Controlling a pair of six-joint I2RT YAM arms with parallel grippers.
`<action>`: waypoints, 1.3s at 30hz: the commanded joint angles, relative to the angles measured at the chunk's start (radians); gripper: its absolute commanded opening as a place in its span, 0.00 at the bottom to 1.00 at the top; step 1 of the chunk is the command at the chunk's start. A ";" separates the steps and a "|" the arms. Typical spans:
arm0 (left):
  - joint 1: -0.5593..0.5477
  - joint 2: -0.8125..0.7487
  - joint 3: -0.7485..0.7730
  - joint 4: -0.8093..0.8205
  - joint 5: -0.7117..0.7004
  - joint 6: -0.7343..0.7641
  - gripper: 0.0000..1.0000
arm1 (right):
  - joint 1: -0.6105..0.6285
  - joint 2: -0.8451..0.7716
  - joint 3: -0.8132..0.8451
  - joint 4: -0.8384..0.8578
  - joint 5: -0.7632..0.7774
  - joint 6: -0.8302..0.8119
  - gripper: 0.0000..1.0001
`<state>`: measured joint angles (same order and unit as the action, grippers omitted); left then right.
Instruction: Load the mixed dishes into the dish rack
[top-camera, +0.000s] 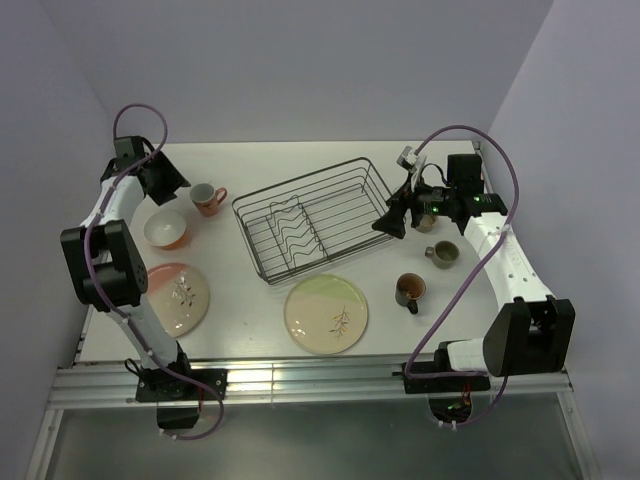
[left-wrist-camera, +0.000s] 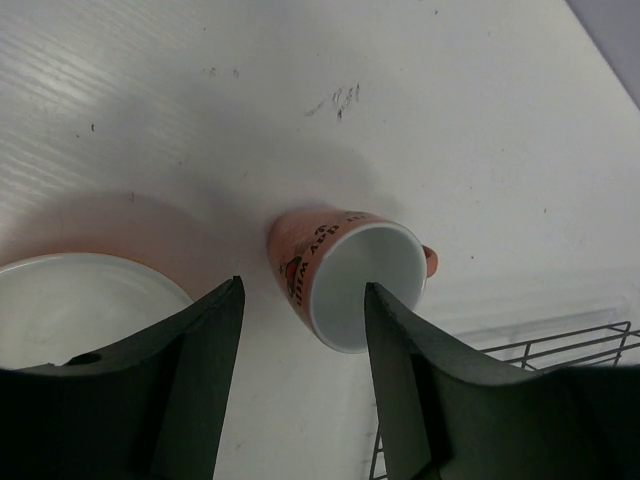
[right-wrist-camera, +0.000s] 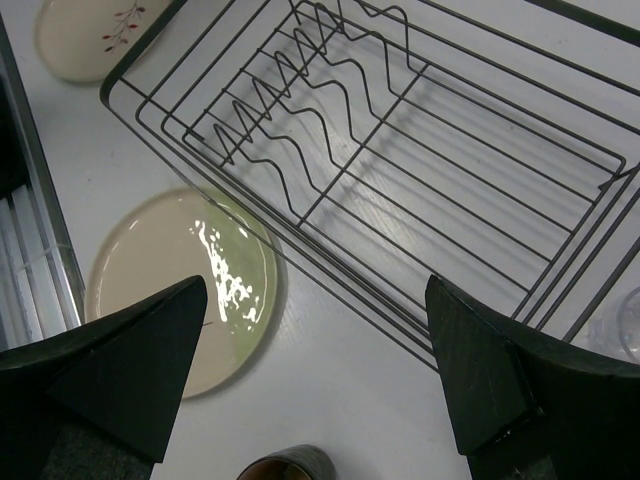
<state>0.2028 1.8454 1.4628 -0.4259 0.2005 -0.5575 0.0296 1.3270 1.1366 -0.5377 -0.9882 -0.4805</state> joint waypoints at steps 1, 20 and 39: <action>-0.026 0.028 0.050 -0.051 -0.015 0.050 0.57 | 0.004 -0.011 -0.001 0.038 -0.023 -0.004 0.97; -0.091 0.098 0.045 -0.054 -0.125 0.065 0.24 | 0.004 0.000 0.020 0.013 -0.043 -0.018 0.96; -0.046 -0.356 -0.168 0.386 0.146 -0.177 0.00 | 0.122 -0.003 0.147 -0.003 -0.122 0.173 0.94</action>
<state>0.1581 1.6199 1.3113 -0.2821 0.2173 -0.6304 0.1135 1.3354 1.2488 -0.6361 -1.0580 -0.4801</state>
